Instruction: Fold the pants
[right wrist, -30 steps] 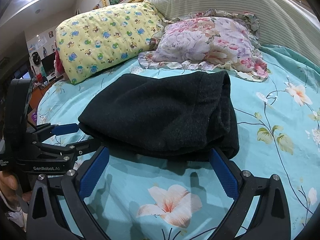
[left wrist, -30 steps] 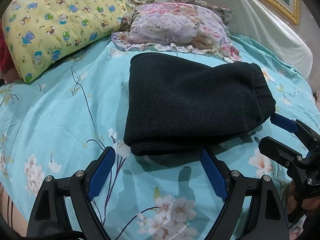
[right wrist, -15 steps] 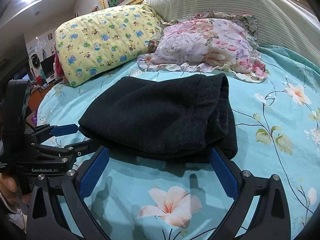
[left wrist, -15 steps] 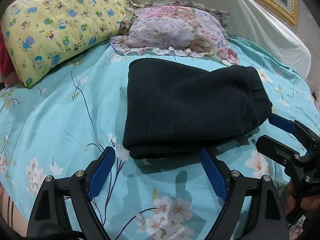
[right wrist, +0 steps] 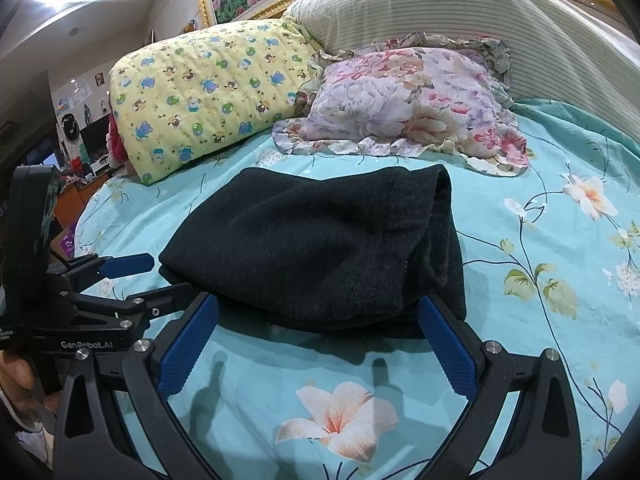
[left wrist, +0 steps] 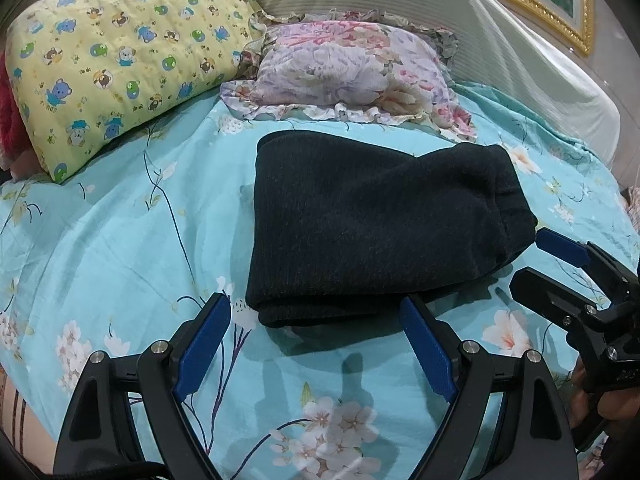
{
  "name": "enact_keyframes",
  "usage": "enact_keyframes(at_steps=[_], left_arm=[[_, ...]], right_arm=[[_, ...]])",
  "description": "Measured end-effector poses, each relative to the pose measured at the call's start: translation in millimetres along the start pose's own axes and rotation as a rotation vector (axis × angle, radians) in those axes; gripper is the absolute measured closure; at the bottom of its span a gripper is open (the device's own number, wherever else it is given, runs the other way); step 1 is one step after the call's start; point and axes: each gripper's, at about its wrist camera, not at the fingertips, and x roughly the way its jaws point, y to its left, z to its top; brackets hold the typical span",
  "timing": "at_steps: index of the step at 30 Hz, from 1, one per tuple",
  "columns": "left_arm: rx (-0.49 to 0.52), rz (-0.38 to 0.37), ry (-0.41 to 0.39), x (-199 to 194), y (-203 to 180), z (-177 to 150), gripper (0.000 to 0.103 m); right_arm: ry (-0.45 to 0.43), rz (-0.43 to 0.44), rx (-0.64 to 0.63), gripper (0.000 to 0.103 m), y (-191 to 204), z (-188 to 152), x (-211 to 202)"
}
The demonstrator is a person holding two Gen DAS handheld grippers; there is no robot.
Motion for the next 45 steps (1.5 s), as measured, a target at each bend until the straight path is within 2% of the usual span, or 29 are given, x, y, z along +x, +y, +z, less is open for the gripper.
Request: enact_keyframes(at_steps=[20, 31, 45], left_arm=[[-0.003, -0.003, -0.003, -2, 1, 2, 0.016], [-0.03, -0.022, -0.058, -10, 0, 11, 0.016], [-0.013, -0.011, -0.046, -6, -6, 14, 0.016]], right_arm=[[-0.004, -0.007, 0.011, 0.003, -5, 3, -1], [-0.027, -0.019, 0.027, 0.003, -5, 12, -1], [-0.041, -0.011, 0.017, 0.002, -5, 17, -1]])
